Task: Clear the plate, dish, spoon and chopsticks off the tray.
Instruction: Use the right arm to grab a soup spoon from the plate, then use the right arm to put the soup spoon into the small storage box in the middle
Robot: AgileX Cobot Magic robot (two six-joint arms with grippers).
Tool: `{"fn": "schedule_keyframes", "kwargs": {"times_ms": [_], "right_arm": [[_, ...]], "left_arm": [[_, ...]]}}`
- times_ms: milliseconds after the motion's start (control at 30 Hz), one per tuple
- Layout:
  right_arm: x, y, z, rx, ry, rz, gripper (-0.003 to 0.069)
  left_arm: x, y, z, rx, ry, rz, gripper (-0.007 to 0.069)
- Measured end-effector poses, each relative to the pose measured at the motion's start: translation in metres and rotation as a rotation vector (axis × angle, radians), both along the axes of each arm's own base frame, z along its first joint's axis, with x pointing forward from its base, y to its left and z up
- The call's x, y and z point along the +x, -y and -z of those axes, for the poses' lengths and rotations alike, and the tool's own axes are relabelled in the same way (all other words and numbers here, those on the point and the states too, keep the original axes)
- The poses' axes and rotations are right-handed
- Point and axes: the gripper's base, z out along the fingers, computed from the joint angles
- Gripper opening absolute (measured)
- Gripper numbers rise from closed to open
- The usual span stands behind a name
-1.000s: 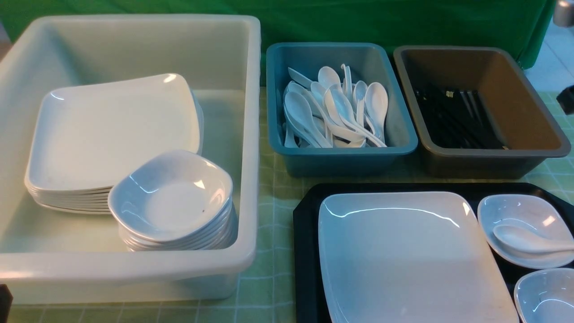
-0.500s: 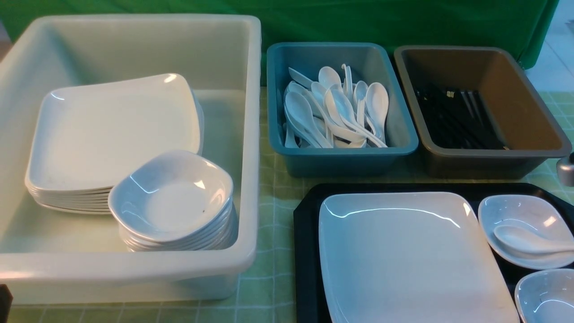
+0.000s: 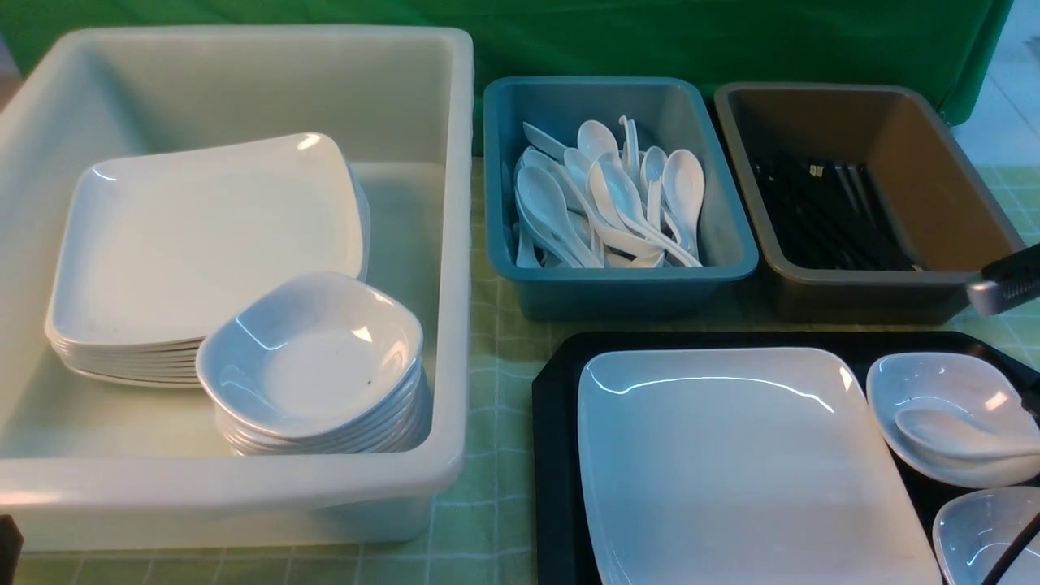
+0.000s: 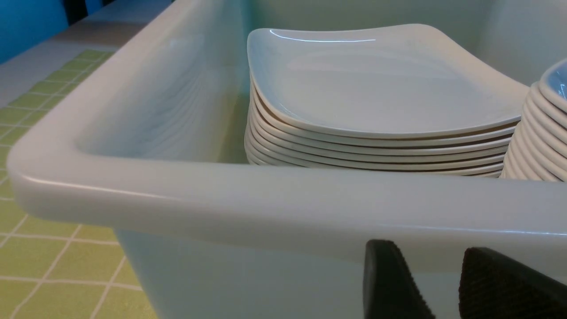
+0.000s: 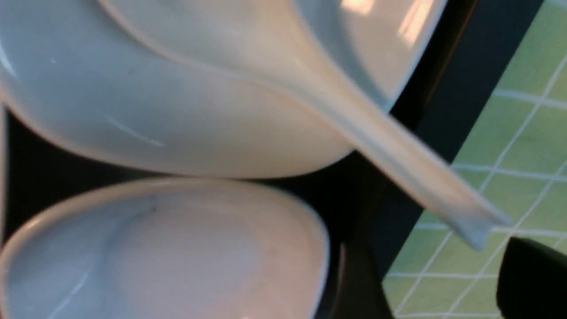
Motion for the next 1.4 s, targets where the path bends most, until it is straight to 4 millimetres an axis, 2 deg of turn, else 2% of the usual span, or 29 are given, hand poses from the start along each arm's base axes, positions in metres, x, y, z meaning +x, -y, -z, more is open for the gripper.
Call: {"fn": "schedule_keyframes", "kwargs": {"times_ms": [100,167,500,567,633,700,733,800,900,967,1000,1033,1200,1233,1300,1333,1400], "right_arm": [[0.005,0.005,0.004,-0.052,-0.056,-0.138,0.0433],[0.006,0.007,0.007,-0.058,-0.076,-0.17,0.0437],[0.014,0.006,0.041,-0.034,-0.174,-0.193,0.0434],[0.015,0.006,0.045,-0.032,-0.184,-0.194,0.0396],[0.015,0.006,0.046,-0.029,-0.189,-0.195,0.0318],[0.015,0.006,0.046,-0.028,-0.194,-0.197,0.0212],[0.014,0.006,0.046,-0.026,-0.201,-0.2,0.0127],[0.014,0.006,0.045,-0.024,-0.2,-0.198,0.0104],[0.011,0.001,0.035,0.022,-0.161,-0.17,0.0108],[0.007,-0.005,0.018,0.08,-0.1,-0.141,0.0108],[0.006,-0.005,0.016,0.085,-0.093,-0.139,0.0108],[0.002,-0.009,0.0,0.117,-0.04,-0.126,0.0108],[-0.017,-0.024,-0.05,0.205,0.129,-0.119,0.0108],[-0.024,-0.035,-0.073,0.228,0.215,-0.145,0.0108],[-0.025,-0.043,-0.085,0.246,0.276,-0.163,0.0108],[-0.023,-0.063,-0.105,0.284,0.38,-0.197,0.0108],[-0.017,-0.083,-0.121,0.327,0.483,-0.224,0.0108]], "left_arm": [[0.0,0.0,0.0,0.0,0.0,0.0,0.0223],[0.0,0.0,0.0,0.0,0.0,0.0,0.0223],[0.0,0.0,0.0,0.0,0.0,0.0,0.0223],[0.0,0.0,0.0,0.0,0.0,0.0,0.0223],[0.0,0.0,0.0,0.0,0.0,0.0,0.0223],[0.0,0.0,0.0,0.0,0.0,0.0,0.0223],[0.0,0.0,0.0,0.0,0.0,0.0,0.0223],[0.0,0.0,0.0,0.0,0.0,0.0,0.0223],[0.0,0.0,0.0,0.0,0.0,0.0,0.0223],[0.0,0.0,0.0,0.0,0.0,0.0,0.0223],[0.0,0.0,0.0,0.0,0.0,0.0,0.0223],[0.0,0.0,0.0,0.0,0.0,0.0,0.0223],[0.0,0.0,0.0,0.0,0.0,0.0,0.0223],[0.0,0.0,0.0,0.0,0.0,0.0,0.0223],[0.0,0.0,0.0,0.0,0.0,0.0,0.0223],[0.0,0.0,0.0,0.0,0.0,0.0,0.0223],[0.0,0.0,0.0,0.0,0.0,0.0,0.0223]]}}
